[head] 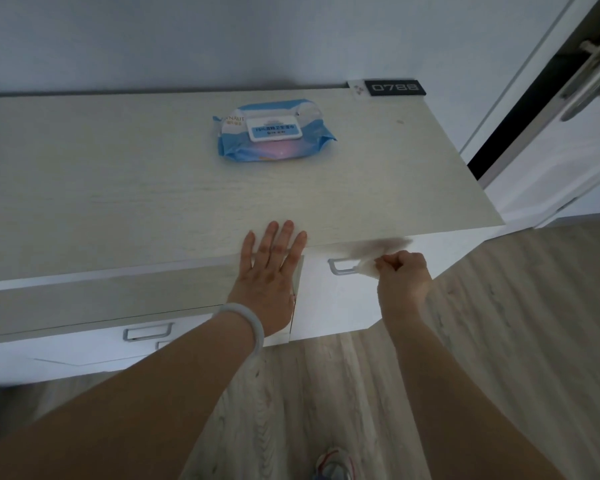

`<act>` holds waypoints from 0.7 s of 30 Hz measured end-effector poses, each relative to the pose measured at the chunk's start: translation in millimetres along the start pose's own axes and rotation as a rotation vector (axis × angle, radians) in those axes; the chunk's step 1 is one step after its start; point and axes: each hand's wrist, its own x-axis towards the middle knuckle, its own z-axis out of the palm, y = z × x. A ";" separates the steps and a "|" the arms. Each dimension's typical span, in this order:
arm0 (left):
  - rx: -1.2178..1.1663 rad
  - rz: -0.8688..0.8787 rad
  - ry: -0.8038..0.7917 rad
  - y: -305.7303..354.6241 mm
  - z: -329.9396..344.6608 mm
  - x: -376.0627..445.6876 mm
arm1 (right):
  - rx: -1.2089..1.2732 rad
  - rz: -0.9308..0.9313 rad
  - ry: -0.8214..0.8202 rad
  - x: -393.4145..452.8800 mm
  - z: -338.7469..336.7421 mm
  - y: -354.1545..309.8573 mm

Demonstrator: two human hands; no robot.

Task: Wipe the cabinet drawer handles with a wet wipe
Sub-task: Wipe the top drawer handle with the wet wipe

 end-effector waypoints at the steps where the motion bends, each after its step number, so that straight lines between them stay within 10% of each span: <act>1: 0.000 0.001 0.008 0.0 -0.1 0.1 | -0.028 -0.058 -0.041 -5.7 0.9 -0.6; 21: -0.021 0.003 -0.022 -1.0 -4.8 -1.1 | -0.302 -0.450 -0.237 -36.0 38.3 -2.6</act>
